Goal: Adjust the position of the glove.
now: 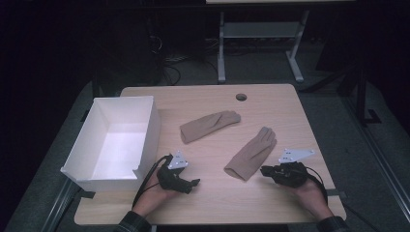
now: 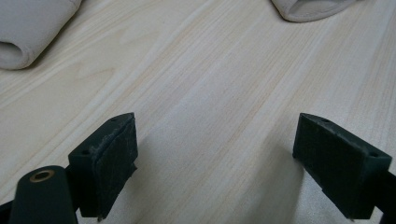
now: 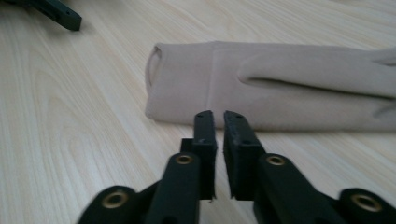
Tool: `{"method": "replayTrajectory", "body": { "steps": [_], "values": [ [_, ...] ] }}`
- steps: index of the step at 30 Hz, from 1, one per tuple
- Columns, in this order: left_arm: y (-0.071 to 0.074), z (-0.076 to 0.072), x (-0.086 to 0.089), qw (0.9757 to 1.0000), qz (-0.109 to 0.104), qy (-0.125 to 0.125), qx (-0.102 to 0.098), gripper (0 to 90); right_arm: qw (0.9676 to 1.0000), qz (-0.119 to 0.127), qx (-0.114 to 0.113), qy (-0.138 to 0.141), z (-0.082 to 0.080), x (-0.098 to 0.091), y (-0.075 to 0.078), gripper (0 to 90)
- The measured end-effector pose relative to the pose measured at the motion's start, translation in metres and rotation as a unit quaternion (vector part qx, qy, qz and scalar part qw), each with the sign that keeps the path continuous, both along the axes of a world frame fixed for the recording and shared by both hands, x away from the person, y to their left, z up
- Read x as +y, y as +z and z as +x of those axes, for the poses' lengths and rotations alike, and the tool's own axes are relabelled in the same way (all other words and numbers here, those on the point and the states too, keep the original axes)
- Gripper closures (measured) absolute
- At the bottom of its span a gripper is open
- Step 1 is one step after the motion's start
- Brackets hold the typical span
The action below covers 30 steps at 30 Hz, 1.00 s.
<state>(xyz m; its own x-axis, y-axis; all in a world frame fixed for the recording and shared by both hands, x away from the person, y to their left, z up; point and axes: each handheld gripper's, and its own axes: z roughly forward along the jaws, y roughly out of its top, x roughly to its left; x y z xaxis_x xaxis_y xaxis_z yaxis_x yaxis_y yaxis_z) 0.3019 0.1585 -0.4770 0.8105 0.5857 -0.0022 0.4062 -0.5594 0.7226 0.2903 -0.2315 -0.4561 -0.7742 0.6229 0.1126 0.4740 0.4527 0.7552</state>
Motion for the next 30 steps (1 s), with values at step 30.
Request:
{"method": "replayTrajectory", "body": {
  "steps": [30],
  "values": [
    [0.0, -0.001, 0.001, 1.0, 0.001, 0.004, 0.0, 13.1, 0.9968, -0.022, 0.036, 0.067, 0.021, 0.047, -0.011, 89.7]
  ]
}}
